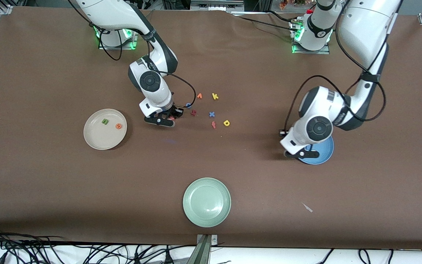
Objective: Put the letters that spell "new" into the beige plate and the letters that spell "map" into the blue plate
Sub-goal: 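Place the teal letter on the blue plate while the right gripper carries the pink letter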
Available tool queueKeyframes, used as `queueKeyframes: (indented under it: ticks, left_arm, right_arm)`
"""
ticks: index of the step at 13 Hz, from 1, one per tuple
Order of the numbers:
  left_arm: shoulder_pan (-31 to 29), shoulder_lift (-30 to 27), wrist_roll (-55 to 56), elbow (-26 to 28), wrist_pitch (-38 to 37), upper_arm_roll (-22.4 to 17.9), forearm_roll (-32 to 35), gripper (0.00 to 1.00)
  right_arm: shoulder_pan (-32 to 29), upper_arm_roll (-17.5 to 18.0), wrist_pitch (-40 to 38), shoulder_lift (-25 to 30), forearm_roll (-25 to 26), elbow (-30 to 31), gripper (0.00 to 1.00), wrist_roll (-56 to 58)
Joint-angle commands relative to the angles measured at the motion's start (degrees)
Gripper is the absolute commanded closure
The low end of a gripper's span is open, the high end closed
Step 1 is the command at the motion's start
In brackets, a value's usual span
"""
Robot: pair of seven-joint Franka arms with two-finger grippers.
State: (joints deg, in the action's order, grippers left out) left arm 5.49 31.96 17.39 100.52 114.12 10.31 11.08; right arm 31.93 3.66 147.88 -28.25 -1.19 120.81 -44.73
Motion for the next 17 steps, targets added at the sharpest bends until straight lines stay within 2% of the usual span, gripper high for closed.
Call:
queueKeyframes:
  ticks: [1,2,3,4,5,9,12,14,15,17]
  left_arm:
    - [-4.4,-1.6,-7.3,3.5,0.7,0.8,4.1,0.86]
    - [-5.9,-1.7,-9.2,4.8,1.8,0.8,4.2,0.84]
    - [-6.8,-2.0,-9.6,6.8,4.0,0.9,4.2,0.70]
    - [-7.0,-2.2,-9.7,8.0,5.7,0.9,4.2,0.52]
    - [-7.2,-2.2,-9.7,7.8,5.7,0.9,4.2,0.01]
    - [-7.2,-4.9,-9.0,7.0,2.5,3.1,3.0,0.00]
    - [-6.6,-6.4,-4.7,5.4,0.3,6.8,-4.5,0.00]
    - [-6.0,-6.0,3.7,3.1,0.3,10.6,-6.4,0.00]
    - [-5.1,-5.7,8.6,2.0,0.4,12.3,-6.4,0.00]
    - [-2.8,-3.1,15.5,0.6,1.1,12.6,-7.1,0.00]
  right_arm:
    - [0.6,-1.3,0.1,1.7,0.8,0.5,0.74,0.3]
    - [0.6,-2.6,-2.5,3.3,1.0,0.1,0.74,2.2]
    - [0.5,-3.9,-6.6,5.2,1.0,-0.5,0.74,5.2]
    - [0.4,-6.1,-10.7,6.9,1.0,-1.2,0.74,9.0]
    - [0.3,-8.5,-14.0,8.4,0.8,-1.3,0.74,13.2]
    - [0.3,-16.6,-21.1,12.3,0.6,-1.5,0.74,30.5]
    - [0.3,-24.5,-22.1,13.3,0.1,-0.3,0.72,45.2]
    - [0.3,-25.7,-22.0,13.4,0.0,0.1,0.67,46.7]
    - [0.3,-25.8,-22.0,13.5,0.0,0.0,0.60,46.7]
    - [0.2,-25.8,-22.0,13.6,-0.1,0.0,0.54,46.7]
